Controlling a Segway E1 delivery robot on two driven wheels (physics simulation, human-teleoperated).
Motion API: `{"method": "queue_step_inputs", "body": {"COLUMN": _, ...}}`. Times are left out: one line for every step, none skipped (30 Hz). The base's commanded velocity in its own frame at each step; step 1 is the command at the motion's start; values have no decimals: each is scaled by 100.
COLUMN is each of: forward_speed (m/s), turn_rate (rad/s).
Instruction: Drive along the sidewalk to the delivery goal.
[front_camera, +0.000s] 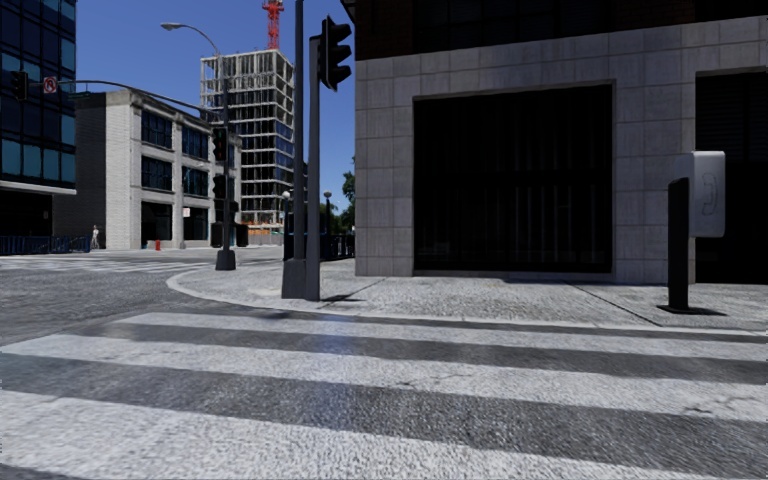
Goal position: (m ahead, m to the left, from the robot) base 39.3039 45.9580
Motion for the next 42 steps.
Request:
{"method": "queue_step_inputs", "body": {"forward_speed": 200, "turn_rate": 0}}
{"method": "queue_step_inputs", "body": {"forward_speed": 200, "turn_rate": 0}}
{"method": "queue_step_inputs", "body": {"forward_speed": 200, "turn_rate": 0}}
{"method": "queue_step_inputs", "body": {"forward_speed": 200, "turn_rate": 0}}
{"method": "queue_step_inputs", "body": {"forward_speed": 200, "turn_rate": 0}}
{"method": "queue_step_inputs", "body": {"forward_speed": 200, "turn_rate": 0}}
{"method": "queue_step_inputs", "body": {"forward_speed": 200, "turn_rate": 0}}
{"method": "queue_step_inputs", "body": {"forward_speed": 200, "turn_rate": 0}}
{"method": "queue_step_inputs", "body": {"forward_speed": 200, "turn_rate": 0}}
{"method": "queue_step_inputs", "body": {"forward_speed": 200, "turn_rate": 0}}
{"method": "queue_step_inputs", "body": {"forward_speed": 200, "turn_rate": 0}}
{"method": "queue_step_inputs", "body": {"forward_speed": 200, "turn_rate": 0}}
{"method": "queue_step_inputs", "body": {"forward_speed": 200, "turn_rate": 0}}
{"method": "queue_step_inputs", "body": {"forward_speed": 200, "turn_rate": 0}}
{"method": "queue_step_inputs", "body": {"forward_speed": 200, "turn_rate": 0}}
{"method": "queue_step_inputs", "body": {"forward_speed": 200, "turn_rate": 0}}
{"method": "queue_step_inputs", "body": {"forward_speed": 200, "turn_rate": 0}}
{"method": "queue_step_inputs", "body": {"forward_speed": 200, "turn_rate": 0}}
{"method": "queue_step_inputs", "body": {"forward_speed": 200, "turn_rate": 0}}
{"method": "queue_step_inputs", "body": {"forward_speed": 200, "turn_rate": 0}}
{"method": "queue_step_inputs", "body": {"forward_speed": 200, "turn_rate": 0}}
{"method": "queue_step_inputs", "body": {"forward_speed": 200, "turn_rate": 0}}
{"method": "queue_step_inputs", "body": {"forward_speed": 200, "turn_rate": 0}}
{"method": "queue_step_inputs", "body": {"forward_speed": 200, "turn_rate": 0}}
{"method": "queue_step_inputs", "body": {"forward_speed": 200, "turn_rate": 0}}
{"method": "queue_step_inputs", "body": {"forward_speed": 200, "turn_rate": 0}}
{"method": "queue_step_inputs", "body": {"forward_speed": 200, "turn_rate": 0}}
{"method": "queue_step_inputs", "body": {"forward_speed": 200, "turn_rate": 0}}
{"method": "queue_step_inputs", "body": {"forward_speed": 200, "turn_rate": 0}}
{"method": "queue_step_inputs", "body": {"forward_speed": 200, "turn_rate": 0}}
{"method": "queue_step_inputs", "body": {"forward_speed": 200, "turn_rate": 0}}
{"method": "queue_step_inputs", "body": {"forward_speed": 200, "turn_rate": 0}}
{"method": "queue_step_inputs", "body": {"forward_speed": 200, "turn_rate": 0}}
{"method": "queue_step_inputs", "body": {"forward_speed": 200, "turn_rate": 0}}
{"method": "queue_step_inputs", "body": {"forward_speed": 200, "turn_rate": 0}}
{"method": "queue_step_inputs", "body": {"forward_speed": 200, "turn_rate": 0}}
{"method": "queue_step_inputs", "body": {"forward_speed": 200, "turn_rate": 0}}
{"method": "queue_step_inputs", "body": {"forward_speed": 200, "turn_rate": 0}}
{"method": "queue_step_inputs", "body": {"forward_speed": 200, "turn_rate": 0}}
{"method": "queue_step_inputs", "body": {"forward_speed": 200, "turn_rate": 0}}
{"method": "queue_step_inputs", "body": {"forward_speed": 200, "turn_rate": 0}}
{"method": "queue_step_inputs", "body": {"forward_speed": 200, "turn_rate": 0}}
